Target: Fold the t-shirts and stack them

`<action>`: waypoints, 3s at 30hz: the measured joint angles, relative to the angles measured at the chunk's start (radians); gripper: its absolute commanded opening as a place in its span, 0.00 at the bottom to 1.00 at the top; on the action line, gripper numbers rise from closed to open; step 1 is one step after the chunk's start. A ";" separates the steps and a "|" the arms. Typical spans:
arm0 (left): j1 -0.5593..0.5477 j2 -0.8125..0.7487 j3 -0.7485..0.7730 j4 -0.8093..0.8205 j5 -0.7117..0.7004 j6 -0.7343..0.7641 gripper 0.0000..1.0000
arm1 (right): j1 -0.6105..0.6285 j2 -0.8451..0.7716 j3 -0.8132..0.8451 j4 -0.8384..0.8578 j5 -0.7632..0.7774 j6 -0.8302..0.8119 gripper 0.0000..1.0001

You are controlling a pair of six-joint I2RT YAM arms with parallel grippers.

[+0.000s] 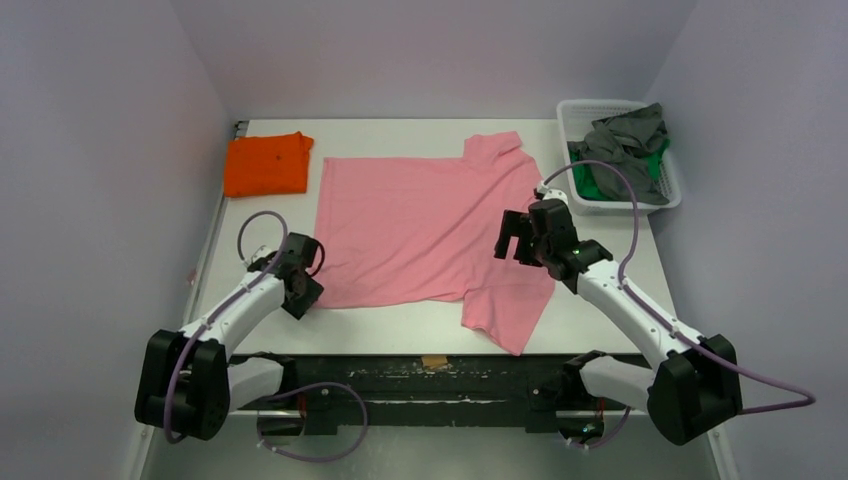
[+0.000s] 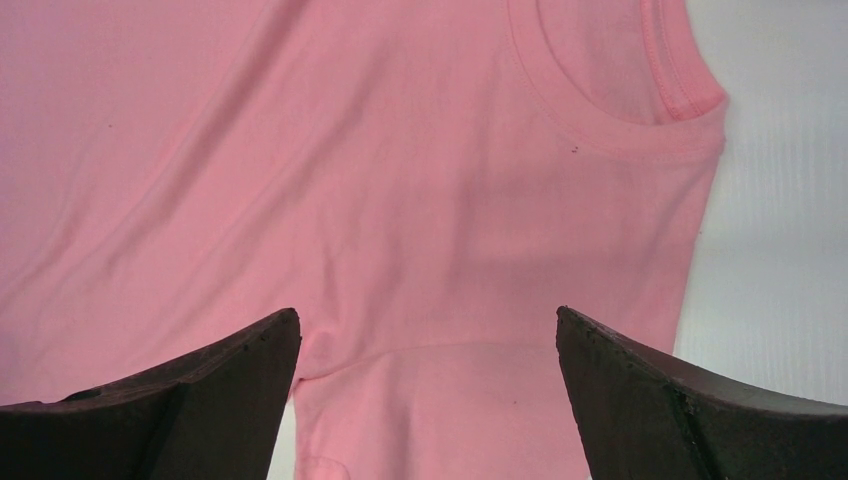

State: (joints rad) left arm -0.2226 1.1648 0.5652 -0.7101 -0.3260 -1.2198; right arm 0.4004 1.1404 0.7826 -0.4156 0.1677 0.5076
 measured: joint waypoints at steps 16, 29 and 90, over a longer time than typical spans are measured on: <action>0.000 0.113 0.070 0.039 0.013 0.013 0.00 | 0.009 -0.129 -0.018 -0.108 0.025 0.005 0.95; 0.000 -0.011 0.043 0.081 0.050 0.063 0.00 | 0.503 0.042 -0.063 -0.238 0.056 0.126 0.77; 0.000 -0.442 -0.095 -0.241 0.080 0.079 0.00 | 0.723 -0.158 -0.062 -0.698 0.052 0.470 0.00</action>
State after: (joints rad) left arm -0.2226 0.7227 0.4698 -0.9512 -0.2455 -1.1404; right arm 1.1229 0.9825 0.7204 -1.1133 0.2199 0.9775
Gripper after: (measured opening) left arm 0.009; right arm 0.008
